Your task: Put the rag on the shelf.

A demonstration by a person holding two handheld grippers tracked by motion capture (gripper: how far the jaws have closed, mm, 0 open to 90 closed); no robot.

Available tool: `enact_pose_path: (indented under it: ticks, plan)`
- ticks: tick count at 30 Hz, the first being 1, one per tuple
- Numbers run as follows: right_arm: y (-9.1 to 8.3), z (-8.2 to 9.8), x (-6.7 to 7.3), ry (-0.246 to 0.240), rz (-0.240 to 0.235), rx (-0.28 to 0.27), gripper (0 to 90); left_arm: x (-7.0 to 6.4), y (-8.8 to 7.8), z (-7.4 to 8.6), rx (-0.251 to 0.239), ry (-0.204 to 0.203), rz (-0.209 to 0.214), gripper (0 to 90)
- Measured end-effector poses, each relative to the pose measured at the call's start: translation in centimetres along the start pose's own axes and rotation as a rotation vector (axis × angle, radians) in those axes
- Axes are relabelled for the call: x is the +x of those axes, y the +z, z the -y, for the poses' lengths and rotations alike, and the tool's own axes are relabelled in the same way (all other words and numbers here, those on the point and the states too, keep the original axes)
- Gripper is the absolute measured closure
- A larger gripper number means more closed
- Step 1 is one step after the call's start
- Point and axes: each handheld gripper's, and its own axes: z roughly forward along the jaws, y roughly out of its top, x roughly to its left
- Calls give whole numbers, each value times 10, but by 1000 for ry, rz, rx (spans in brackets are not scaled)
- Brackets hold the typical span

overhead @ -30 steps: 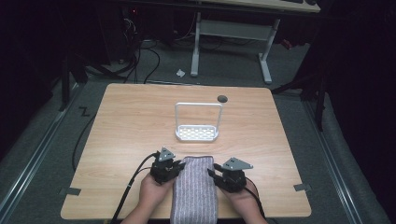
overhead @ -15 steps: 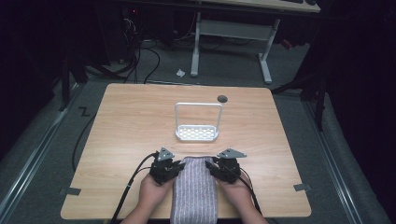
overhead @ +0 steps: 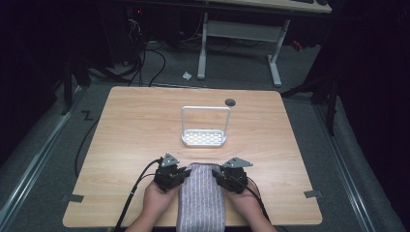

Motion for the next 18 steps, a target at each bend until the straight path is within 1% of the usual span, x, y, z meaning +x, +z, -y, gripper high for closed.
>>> enact_pose_path:
  ticks: [2, 3, 4, 6, 8, 9, 10, 13, 15, 16, 17, 18]
  plan:
    - [0, 0, 1, -4, -1, 1, 707, -2, 0, 0, 1, 10, -7, 786]
    - [0, 0, 2, -14, -7, 2, 740, -2, 0, 0, 1, 14, -9, 789]
    - [0, 0, 2, -14, -7, 2, 740, -2, 0, 0, 1, 17, -11, 789]
    - [0, 0, 3, -18, -12, 1, 789, -3, 0, 0, -1, 20, -15, 790]
    - [1, 0, 4, -18, -14, 3, 813, -4, 0, 0, -3, 24, -17, 791]
    - [1, 0, 4, -23, -16, 2, 825, -4, -1, 1, -13, 29, -13, 793]
    - [1, 0, 4, -23, -16, 2, 825, -4, -1, 1, -13, 29, -13, 795]
    - [0, 0, 5, -24, -9, -18, 840, -4, -6, 3, -69, 24, 10, 796]
    - [-3, 1, 8, -44, 6, -48, 840, -4, -9, 5, -92, 28, 13, 795]
    - [-4, 1, 10, -49, 14, -60, 840, -4, -10, 5, -102, 36, 11, 795]
    - [-5, 0, 12, -50, 22, -72, 840, -6, -13, 6, -131, 54, 6, 795]
    - [-5, 0, 12, -50, 22, -72, 840, -6, -13, 6, -131, 54, 6, 794]
